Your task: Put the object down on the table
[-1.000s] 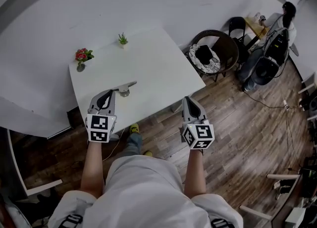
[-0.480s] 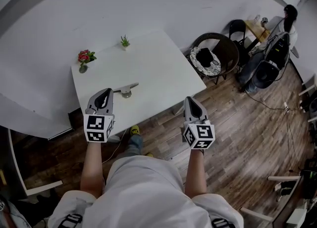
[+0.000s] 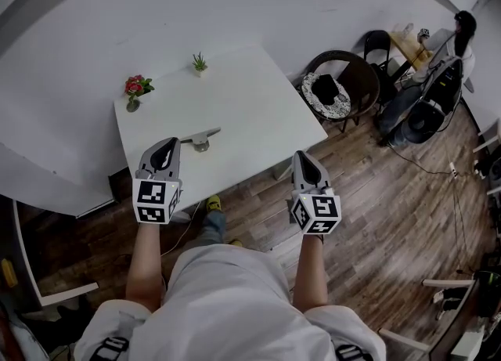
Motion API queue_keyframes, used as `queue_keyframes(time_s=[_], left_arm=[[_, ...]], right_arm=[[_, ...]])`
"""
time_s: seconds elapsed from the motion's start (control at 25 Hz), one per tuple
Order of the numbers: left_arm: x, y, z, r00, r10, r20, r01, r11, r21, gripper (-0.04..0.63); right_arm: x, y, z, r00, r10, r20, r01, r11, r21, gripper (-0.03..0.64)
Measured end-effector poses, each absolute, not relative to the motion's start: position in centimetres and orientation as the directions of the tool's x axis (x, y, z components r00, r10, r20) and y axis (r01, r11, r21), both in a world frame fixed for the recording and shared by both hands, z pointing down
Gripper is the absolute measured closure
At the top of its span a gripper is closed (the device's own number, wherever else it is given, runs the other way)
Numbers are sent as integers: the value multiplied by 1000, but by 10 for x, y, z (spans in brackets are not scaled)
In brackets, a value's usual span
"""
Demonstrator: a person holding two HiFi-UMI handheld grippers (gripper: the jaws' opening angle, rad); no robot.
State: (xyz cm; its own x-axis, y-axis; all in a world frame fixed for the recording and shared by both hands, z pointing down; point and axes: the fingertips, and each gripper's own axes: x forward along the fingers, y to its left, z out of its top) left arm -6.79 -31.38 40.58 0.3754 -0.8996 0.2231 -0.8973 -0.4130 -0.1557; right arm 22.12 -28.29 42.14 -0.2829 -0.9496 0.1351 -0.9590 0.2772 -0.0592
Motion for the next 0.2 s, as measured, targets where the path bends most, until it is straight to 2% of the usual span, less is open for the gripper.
queue_keyframes(time_s=[0.2], left_arm=[[-71, -311, 407, 370, -901, 225, -899, -409, -158, 575]], right_arm=[[219, -282, 420, -290, -948, 131, -957, 284, -57, 609]])
